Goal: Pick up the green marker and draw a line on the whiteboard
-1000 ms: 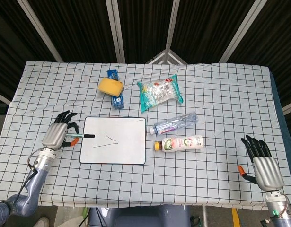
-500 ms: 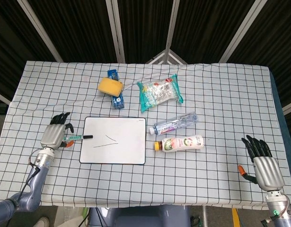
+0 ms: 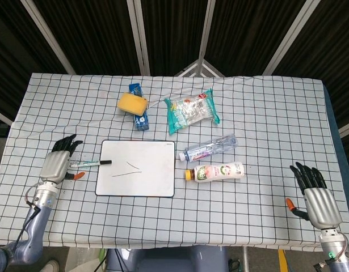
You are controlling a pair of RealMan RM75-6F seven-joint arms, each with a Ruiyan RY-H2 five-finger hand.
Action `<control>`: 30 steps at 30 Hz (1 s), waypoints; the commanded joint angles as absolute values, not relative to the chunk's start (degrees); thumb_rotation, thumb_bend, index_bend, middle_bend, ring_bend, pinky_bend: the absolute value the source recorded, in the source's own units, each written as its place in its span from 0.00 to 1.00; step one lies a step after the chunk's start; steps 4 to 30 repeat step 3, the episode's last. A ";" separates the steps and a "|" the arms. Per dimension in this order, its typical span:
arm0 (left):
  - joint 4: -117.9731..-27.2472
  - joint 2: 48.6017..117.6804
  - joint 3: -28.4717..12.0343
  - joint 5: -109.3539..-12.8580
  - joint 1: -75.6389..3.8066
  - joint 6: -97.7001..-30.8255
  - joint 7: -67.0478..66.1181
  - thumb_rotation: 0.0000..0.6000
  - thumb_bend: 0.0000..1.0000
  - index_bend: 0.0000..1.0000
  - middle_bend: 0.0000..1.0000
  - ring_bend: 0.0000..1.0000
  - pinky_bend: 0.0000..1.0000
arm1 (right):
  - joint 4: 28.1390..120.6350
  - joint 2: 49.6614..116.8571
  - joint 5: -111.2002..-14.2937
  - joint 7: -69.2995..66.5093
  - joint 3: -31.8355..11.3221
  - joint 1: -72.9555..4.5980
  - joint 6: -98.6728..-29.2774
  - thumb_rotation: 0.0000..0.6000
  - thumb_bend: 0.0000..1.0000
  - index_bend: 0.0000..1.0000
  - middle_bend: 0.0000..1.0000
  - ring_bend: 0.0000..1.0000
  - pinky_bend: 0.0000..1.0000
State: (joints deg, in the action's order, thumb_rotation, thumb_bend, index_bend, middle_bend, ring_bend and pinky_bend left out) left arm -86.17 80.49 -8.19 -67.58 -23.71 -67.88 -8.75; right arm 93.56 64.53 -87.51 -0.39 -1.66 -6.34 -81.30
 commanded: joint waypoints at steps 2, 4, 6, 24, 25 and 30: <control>-95.87 71.16 -3.32 -75.06 -15.96 -78.93 -9.44 1.00 0.16 0.02 0.00 0.00 0.00 | 93.03 64.61 -88.16 0.35 -1.57 -6.40 -81.63 1.00 0.35 0.00 0.00 0.00 0.00; -96.13 70.47 -2.65 -75.91 -15.17 -80.04 -9.73 1.00 0.16 0.02 0.00 0.00 0.00 | 92.98 64.65 -88.22 0.46 -1.55 -6.42 -81.63 1.00 0.35 0.00 0.00 0.00 0.00; -96.13 70.47 -2.65 -75.91 -15.17 -80.04 -9.73 1.00 0.16 0.02 0.00 0.00 0.00 | 92.98 64.65 -88.22 0.46 -1.55 -6.42 -81.63 1.00 0.35 0.00 0.00 0.00 0.00; -96.13 70.47 -2.65 -75.91 -15.17 -80.04 -9.73 1.00 0.16 0.02 0.00 0.00 0.00 | 92.98 64.65 -88.22 0.46 -1.55 -6.42 -81.63 1.00 0.35 0.00 0.00 0.00 0.00; -96.13 70.47 -2.65 -75.91 -15.17 -80.04 -9.73 1.00 0.16 0.02 0.00 0.00 0.00 | 92.98 64.65 -88.22 0.46 -1.55 -6.42 -81.63 1.00 0.35 0.00 0.00 0.00 0.00; -96.13 70.47 -2.65 -75.91 -15.17 -80.04 -9.73 1.00 0.16 0.02 0.00 0.00 0.00 | 92.98 64.65 -88.22 0.46 -1.55 -6.42 -81.63 1.00 0.35 0.00 0.00 0.00 0.00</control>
